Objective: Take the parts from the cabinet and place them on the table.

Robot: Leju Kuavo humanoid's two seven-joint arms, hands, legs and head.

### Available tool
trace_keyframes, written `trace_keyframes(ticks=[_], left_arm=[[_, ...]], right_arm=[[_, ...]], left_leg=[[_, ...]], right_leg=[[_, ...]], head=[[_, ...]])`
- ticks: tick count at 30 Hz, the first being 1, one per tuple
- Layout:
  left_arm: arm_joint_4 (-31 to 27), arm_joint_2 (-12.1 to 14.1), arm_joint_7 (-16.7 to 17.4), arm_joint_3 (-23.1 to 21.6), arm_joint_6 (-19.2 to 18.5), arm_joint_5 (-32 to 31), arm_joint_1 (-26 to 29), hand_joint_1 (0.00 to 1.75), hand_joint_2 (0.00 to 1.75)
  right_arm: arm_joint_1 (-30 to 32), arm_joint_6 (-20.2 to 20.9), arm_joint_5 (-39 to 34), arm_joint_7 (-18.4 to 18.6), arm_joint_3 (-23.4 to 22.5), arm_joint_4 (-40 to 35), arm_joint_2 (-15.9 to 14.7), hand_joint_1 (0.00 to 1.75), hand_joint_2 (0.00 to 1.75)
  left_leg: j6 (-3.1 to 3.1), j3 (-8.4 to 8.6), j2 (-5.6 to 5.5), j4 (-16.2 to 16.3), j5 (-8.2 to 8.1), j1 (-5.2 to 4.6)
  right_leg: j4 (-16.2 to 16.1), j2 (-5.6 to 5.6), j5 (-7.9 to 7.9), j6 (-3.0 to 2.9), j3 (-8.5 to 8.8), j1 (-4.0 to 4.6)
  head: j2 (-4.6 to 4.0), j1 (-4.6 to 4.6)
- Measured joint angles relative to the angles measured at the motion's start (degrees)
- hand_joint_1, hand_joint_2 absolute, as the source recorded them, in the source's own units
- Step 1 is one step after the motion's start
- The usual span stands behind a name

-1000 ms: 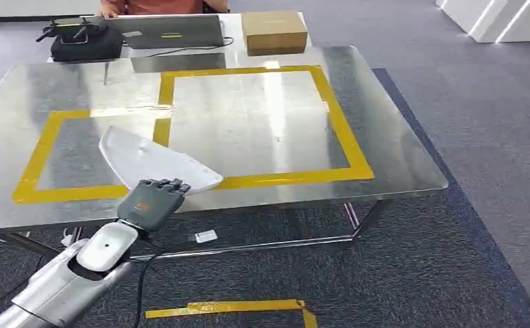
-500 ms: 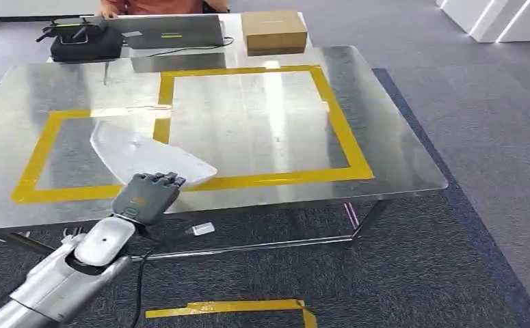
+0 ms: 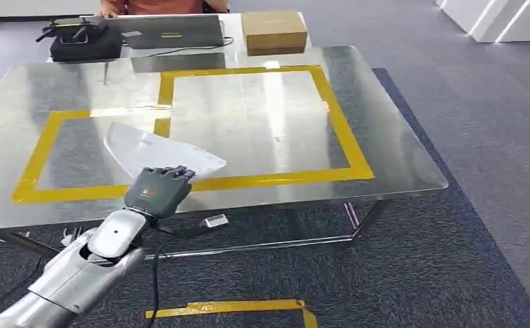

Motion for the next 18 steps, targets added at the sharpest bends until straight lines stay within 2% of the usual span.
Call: trace_keyframes(ticks=[18], left_arm=[[5.9,-5.3,-0.3,-0.6,1.4,4.0,-1.8,1.75,1.75]], right_arm=[[-0.3,0.0,0.0,0.8,0.1,-0.8,-0.2,0.0,0.0]], left_leg=[[0.0,-0.01,0.0,0.0,0.0,0.0]], right_leg=[[0.0,-0.01,0.0,0.0,-0.01,0.0]], head=[[0.0,0.0]])
